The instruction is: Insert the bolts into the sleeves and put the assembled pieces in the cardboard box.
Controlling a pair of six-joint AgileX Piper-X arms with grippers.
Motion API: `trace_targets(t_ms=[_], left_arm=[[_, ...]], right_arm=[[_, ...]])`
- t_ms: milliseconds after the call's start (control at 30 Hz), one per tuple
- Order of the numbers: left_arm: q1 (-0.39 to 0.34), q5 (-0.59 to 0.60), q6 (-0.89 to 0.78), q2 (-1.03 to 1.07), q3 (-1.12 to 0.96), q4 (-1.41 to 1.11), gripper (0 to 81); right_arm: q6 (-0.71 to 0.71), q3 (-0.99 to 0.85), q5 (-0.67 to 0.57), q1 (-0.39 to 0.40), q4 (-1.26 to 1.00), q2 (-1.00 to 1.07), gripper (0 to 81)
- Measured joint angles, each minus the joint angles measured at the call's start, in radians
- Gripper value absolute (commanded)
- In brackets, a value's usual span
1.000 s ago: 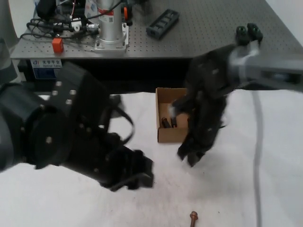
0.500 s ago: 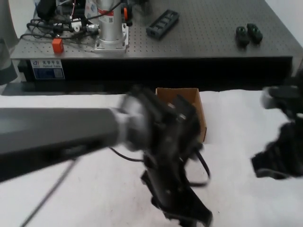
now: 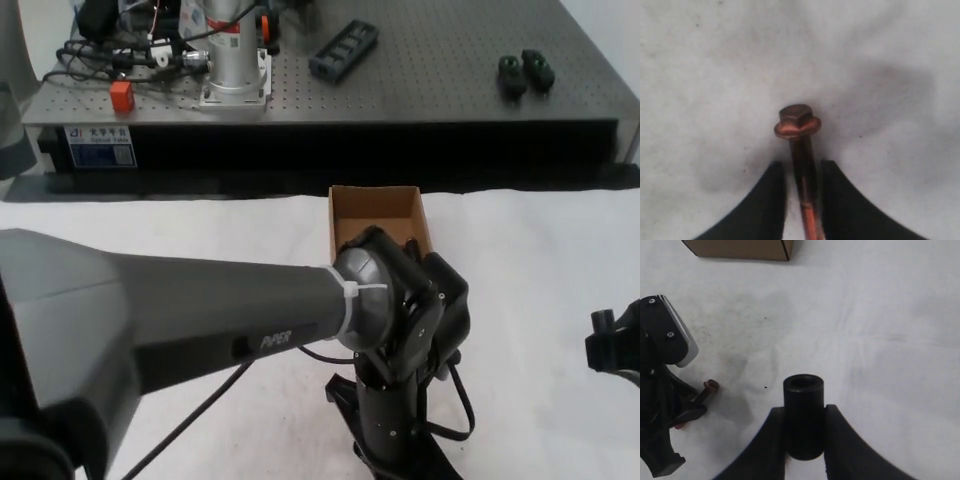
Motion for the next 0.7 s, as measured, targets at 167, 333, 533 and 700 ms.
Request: trace_targets(t_ms=[167,333,533,700], left_arm=[[0.0,0.003,-0.03,0.002,0.0,-0.079,0.4],[0.031,0.007,-0.05,-0.124,0.01,-0.081,0.7],[0.183,0.09,-0.074,-0.456,0.133,-0.276,0.7],[0.29,0.336,-0.132,-0.615,0.317,-0.504,0.7]], right_arm=[[0.0,0.0,-0.007,0.0,0.014,0.0,0.3],[0.0,0.0,-0.012,0.0,0.034,0.0,0.3],[0.043,0.0,-0.075,0.0,0.024,-0.017,0.3],[0.077,0.0,-0.188,0.04,-0.001,-0.018,0.3]])
